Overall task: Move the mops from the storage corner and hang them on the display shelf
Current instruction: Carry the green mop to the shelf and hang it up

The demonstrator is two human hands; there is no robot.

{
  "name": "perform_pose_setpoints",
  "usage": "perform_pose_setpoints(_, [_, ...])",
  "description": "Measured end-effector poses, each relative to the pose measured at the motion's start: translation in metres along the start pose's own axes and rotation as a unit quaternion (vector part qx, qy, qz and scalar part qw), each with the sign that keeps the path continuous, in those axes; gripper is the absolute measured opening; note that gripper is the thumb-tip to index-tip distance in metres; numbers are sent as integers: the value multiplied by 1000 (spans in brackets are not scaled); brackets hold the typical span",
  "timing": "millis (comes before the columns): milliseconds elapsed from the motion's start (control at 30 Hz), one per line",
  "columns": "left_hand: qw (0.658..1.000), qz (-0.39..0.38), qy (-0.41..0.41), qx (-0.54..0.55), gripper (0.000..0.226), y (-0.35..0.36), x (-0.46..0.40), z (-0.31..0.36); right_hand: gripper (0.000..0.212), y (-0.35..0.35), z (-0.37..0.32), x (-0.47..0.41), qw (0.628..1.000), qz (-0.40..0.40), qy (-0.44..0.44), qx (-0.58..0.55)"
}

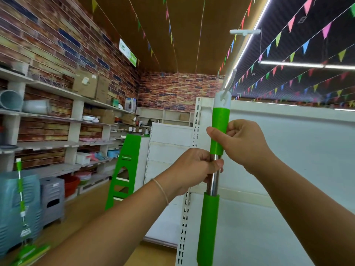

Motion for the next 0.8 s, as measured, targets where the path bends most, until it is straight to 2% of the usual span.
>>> perform_pose_setpoints(133, [1000, 8, -9, -21, 19, 0, -20, -7, 55, 17, 15, -14, 999, 11, 21, 26])
perform_pose_setpoints(300, [997, 44, -7, -56, 23, 8, -46, -22, 53, 31, 29, -26, 996, 15, 81, 36])
perform_pose_setpoints(500, [995, 59, -4, -76, 27, 15, -67, -35, 49, 44, 45, -30, 992, 37, 111, 46])
perform_pose_setpoints(800, [996, 75, -28, -41, 24, 19, -68, -41, 54, 44, 43, -32, 989, 21, 127, 76])
Point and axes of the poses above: each hand's wrist, its own x-axis away from the middle knuckle, its own y-axis out of the palm, z = x × y, the point moved 1 cm from there along -x, towards the middle knuckle, and after that the axes turned 10 degrees about z, right-handed, at the moved point
